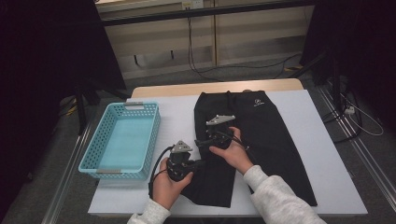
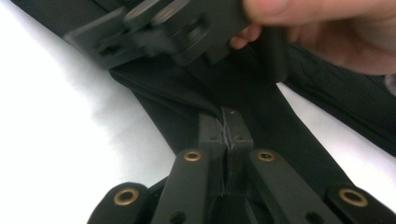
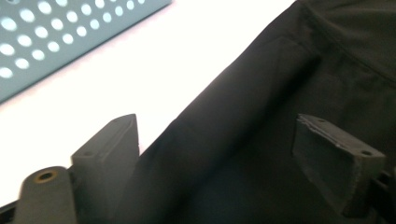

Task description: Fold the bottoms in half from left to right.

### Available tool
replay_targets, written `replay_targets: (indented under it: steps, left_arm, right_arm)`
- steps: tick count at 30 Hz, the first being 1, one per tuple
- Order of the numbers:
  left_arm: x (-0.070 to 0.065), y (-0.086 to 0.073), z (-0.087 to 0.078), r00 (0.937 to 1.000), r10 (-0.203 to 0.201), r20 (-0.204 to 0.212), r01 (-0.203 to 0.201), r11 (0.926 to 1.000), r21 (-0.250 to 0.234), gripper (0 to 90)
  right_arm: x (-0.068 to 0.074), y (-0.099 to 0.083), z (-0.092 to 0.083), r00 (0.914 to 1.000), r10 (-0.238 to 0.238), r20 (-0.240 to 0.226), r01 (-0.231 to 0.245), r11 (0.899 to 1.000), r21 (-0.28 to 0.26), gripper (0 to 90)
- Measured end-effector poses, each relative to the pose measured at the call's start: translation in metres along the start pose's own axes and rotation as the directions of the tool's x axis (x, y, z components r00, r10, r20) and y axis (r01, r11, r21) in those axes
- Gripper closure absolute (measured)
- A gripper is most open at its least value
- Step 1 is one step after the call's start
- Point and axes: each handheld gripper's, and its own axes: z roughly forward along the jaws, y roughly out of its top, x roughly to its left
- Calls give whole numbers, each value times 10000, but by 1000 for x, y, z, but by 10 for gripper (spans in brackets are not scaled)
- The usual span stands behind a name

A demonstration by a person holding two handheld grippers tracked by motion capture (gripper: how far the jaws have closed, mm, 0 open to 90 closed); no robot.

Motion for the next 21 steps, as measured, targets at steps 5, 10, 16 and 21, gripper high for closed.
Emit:
replay_targets:
  steps: [5,10,16,21]
  left_arm:
    - [-2,1,-1,10000,38,46,-38,9999,-138,885]
    - [-2,3,-2,9997,-54,228,63,9991,-411,885]
    - [-7,7,1,9993,-11,381,34,9983,-590,886]
    - [-11,11,7,9975,94,707,-49,9980,-635,887]
  right_arm:
    - [-4,1,14,9992,-19,410,8,9996,272,305]
    - [-13,2,17,9965,-128,824,95,9992,400,632]
    - [-27,6,-9,9949,-87,1007,89,10000,-22,842]
    - [-39,3,-39,9925,-10,1225,41,9997,-255,875]
